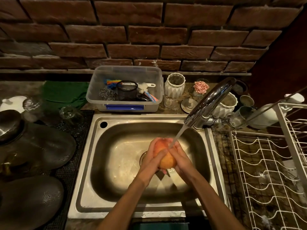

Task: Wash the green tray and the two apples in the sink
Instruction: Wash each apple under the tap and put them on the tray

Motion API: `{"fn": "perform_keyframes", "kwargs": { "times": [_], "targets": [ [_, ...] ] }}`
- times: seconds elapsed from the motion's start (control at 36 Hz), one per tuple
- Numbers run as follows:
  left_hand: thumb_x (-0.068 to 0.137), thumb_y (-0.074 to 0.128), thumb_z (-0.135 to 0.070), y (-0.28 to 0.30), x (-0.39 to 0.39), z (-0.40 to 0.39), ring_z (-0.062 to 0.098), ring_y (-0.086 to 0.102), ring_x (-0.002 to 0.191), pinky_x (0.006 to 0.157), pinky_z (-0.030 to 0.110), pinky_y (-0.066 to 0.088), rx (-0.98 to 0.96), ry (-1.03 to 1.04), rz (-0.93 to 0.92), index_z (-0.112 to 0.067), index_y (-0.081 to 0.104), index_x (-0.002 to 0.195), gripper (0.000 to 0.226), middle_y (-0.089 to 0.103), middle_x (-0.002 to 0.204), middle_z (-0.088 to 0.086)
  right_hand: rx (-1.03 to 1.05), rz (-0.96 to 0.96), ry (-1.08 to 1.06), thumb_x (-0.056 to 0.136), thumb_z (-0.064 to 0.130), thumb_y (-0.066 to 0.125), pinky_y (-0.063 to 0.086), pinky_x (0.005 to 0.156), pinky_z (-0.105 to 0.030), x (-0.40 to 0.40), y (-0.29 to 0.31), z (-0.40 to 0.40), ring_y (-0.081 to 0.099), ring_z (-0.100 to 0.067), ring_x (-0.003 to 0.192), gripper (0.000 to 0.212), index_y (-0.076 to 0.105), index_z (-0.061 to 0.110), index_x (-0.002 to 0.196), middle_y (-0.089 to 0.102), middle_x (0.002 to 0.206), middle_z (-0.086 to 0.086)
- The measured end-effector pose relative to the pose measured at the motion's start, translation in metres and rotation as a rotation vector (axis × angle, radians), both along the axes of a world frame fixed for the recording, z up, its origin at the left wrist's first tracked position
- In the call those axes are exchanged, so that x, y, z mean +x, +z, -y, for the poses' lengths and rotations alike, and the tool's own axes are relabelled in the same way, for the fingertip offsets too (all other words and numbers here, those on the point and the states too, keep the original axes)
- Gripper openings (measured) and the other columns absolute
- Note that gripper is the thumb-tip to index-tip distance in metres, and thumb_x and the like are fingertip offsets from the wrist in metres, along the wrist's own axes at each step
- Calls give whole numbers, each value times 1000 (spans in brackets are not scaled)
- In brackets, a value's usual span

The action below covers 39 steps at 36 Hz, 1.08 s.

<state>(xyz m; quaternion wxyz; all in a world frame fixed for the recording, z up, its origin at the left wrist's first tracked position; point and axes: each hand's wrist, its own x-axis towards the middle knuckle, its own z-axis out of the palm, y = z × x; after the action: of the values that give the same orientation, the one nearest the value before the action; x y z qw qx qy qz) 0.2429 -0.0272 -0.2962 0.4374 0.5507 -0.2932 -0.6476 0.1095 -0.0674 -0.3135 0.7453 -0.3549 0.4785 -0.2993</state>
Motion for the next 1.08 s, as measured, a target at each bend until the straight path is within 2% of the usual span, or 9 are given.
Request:
{"fn": "perform_keyframes", "kwargs": {
  "times": [0.08, 0.28, 0.47, 0.56, 0.61, 0.72, 0.83, 0.94, 1.08],
  "targets": [
    [82, 63, -59, -3, -2, 1, 33, 71, 99, 58, 35, 60, 41, 33, -32, -50, 47, 131, 52, 51, 134, -3, -33, 30, 57, 87, 56, 69, 60, 82, -41, -5, 0, -6, 65, -21, 117, 52, 52, 45, 135, 64, 128, 11],
    [84, 58, -65, -7, -2, 6, 31, 72, 98, 55, 35, 59, 62, 63, -90, -44, 54, 126, 47, 60, 124, 2, -81, 24, 100, 82, 43, 78, 59, 82, -34, -12, 5, -14, 65, -19, 114, 61, 48, 47, 135, 57, 131, -2],
    [79, 58, -70, -16, -10, 0, 22, 75, 84, 49, 35, 59, 50, 74, -54, -44, 53, 124, 52, 63, 117, 0, -211, -178, -125, 88, 53, 58, 58, 69, -24, 9, 3, -29, 67, -13, 105, 34, 54, 51, 121, 64, 119, 12],
    [81, 58, -69, -19, -16, -5, -1, 72, 75, 58, 33, 62, 28, 65, 89, -48, 47, 126, 51, 61, 111, -11, -143, -248, -357, 98, 47, 53, 54, 53, -22, 20, 1, -33, 72, -13, 81, 19, 64, 38, 111, 71, 104, 0],
    [86, 60, -61, -22, -19, -11, -6, 68, 87, 60, 21, 60, 5, 66, 115, -51, 45, 128, 45, 58, 111, -22, -61, -251, -444, 102, 43, 48, 52, 48, -21, 24, 0, -32, 72, -14, 75, 22, 69, 38, 100, 72, 99, -3],
    [84, 65, -57, -27, -20, -19, 3, 55, 110, 82, 29, 61, 11, 65, 172, -49, 22, 144, 74, 43, 124, -22, 99, -241, -419, 101, 42, 46, 57, 54, -29, 24, 2, -21, 67, -25, 92, 28, 71, 34, 94, 70, 104, -6],
    [76, 73, -56, -22, -17, -19, 1, 49, 117, 96, 37, 56, -46, 59, 189, -60, 28, 136, 75, 41, 125, -30, 103, -288, -334, 99, 46, 45, 58, 67, -37, 21, 4, -15, 64, -28, 102, 28, 71, 41, 92, 68, 111, -6],
    [73, 73, -54, -19, -18, -18, 12, 52, 122, 92, 44, 58, -117, 132, 197, -59, 45, 126, 60, 50, 131, -19, 77, -289, -229, 97, 52, 46, 51, 51, -24, 17, 6, -18, 66, -28, 100, 26, 68, 41, 103, 68, 113, -5],
    [82, 69, -53, -15, -25, -19, 15, 63, 106, 64, 24, 60, -60, 222, 76, -60, 52, 116, 39, 52, 125, -18, 25, -152, -112, 83, 72, 53, 53, 53, -26, 5, 5, -29, 69, -28, 97, 45, 60, 51, 122, 66, 121, -2]
  ]
}}
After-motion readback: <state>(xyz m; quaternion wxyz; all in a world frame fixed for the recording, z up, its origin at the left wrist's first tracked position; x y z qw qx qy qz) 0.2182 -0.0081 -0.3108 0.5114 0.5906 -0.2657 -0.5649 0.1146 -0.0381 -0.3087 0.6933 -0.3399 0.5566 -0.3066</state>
